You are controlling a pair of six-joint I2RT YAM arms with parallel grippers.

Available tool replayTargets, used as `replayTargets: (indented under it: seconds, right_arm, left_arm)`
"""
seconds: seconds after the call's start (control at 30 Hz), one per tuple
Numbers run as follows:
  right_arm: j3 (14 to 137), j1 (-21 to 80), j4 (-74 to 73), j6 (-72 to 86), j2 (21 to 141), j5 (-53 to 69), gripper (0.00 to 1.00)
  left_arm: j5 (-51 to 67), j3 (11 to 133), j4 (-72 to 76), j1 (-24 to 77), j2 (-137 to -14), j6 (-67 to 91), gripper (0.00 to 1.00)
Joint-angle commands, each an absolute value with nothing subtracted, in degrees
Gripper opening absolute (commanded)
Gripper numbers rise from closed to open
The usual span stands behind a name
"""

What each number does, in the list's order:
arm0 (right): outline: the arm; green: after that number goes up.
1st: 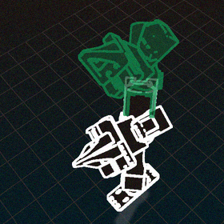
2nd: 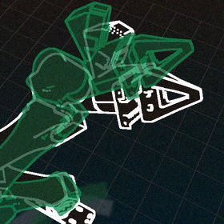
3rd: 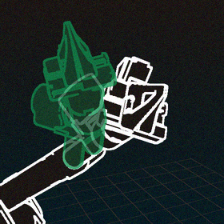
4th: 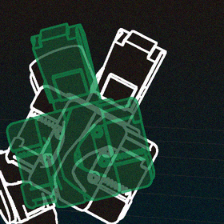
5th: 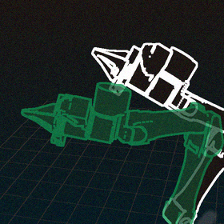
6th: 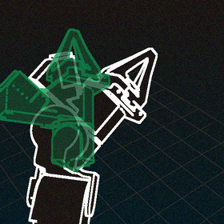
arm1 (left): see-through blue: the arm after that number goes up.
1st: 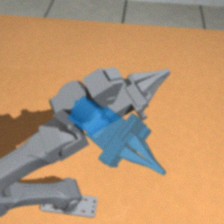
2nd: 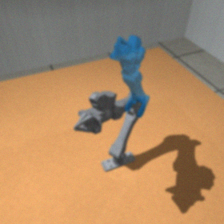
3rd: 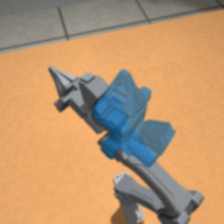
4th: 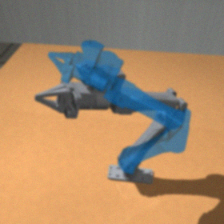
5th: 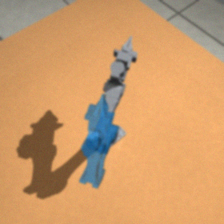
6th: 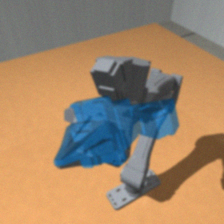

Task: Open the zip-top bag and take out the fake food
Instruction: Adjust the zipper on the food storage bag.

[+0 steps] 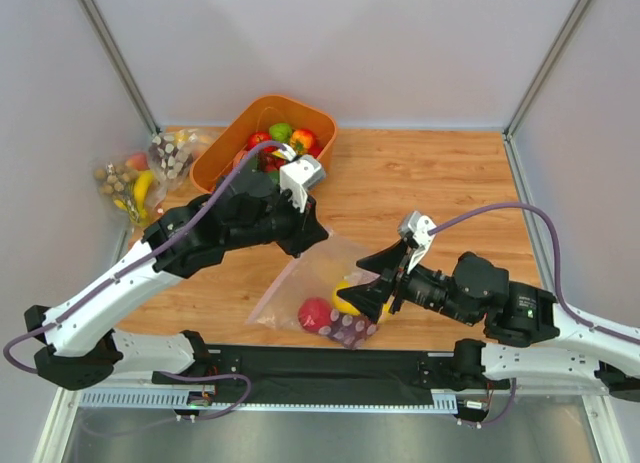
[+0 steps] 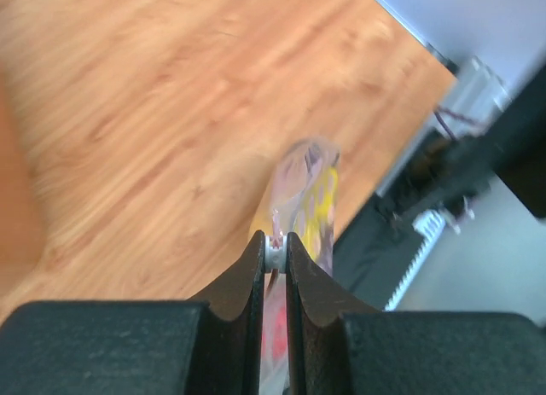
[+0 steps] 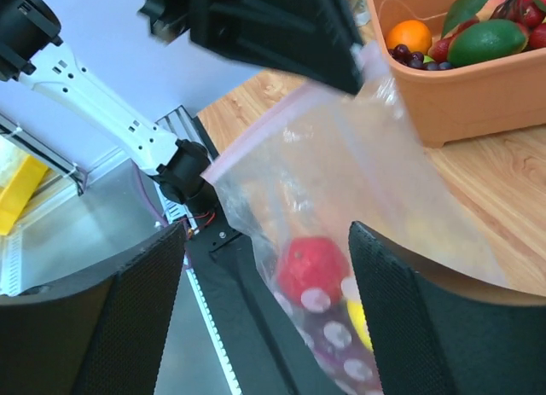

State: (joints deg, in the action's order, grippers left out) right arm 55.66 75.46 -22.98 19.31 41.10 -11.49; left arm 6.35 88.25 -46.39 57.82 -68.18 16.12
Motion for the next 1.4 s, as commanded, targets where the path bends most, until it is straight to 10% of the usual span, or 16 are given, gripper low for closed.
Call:
replayTargets:
  seconds: [0.0, 0.53, 1.37]
  right_arm:
    - [56.6, 79.6, -20.4, 19.4, 42.7, -21.8, 0.8]
    - [70.2, 87.8, -19.2, 21.2, 64.9, -40.9, 0.78]
    - [71.1, 87.8, -29.1, 28.0, 64.1, -45.2, 0.68]
  left_arm:
    - [-12.9, 87.8, -43.1, 57.9, -64.3, 28.1, 0.0]
    - [-29.6, 82.9, -36.6, 65.6, -62.0, 41.6, 0.0]
    - [-39.6, 89.5, -36.2, 73.8, -69.8, 32.6, 0.0]
